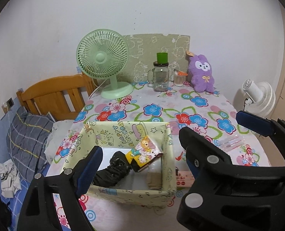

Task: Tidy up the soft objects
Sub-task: 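Open both tools and withdraw them from the fabric box, then move right tool to the green snack bag and close on it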

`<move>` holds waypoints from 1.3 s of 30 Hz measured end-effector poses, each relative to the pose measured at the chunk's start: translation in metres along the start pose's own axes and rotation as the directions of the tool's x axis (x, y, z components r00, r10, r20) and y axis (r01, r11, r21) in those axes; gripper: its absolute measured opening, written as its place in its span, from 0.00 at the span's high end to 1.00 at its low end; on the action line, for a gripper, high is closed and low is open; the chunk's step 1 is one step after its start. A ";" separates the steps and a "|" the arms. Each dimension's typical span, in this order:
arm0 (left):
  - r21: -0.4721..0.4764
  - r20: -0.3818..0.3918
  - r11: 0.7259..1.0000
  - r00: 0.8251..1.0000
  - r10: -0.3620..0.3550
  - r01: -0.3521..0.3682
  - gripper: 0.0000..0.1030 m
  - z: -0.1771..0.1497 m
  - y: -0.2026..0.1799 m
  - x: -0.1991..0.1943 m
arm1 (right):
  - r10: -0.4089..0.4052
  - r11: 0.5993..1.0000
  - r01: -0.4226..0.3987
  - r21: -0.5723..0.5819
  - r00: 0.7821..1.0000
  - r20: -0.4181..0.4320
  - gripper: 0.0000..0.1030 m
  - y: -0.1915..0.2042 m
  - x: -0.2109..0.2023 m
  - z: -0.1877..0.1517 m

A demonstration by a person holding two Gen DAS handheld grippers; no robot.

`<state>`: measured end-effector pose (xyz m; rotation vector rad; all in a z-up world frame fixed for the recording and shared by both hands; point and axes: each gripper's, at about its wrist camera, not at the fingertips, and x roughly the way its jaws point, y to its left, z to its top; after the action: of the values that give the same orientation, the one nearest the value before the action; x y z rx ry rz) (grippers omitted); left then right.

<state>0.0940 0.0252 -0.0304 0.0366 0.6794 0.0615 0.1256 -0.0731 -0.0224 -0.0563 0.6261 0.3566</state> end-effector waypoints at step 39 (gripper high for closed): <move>0.030 0.004 0.996 0.997 -0.079 0.079 0.11 -0.037 -0.092 -0.006 | -0.117 0.992 0.117 0.048 0.993 0.001 0.08 -0.079 -0.042 -0.055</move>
<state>0.0708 -0.0668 -0.0602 0.0382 0.6764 -0.0243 0.0898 -0.1691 -0.0471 -0.0466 0.6245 0.2283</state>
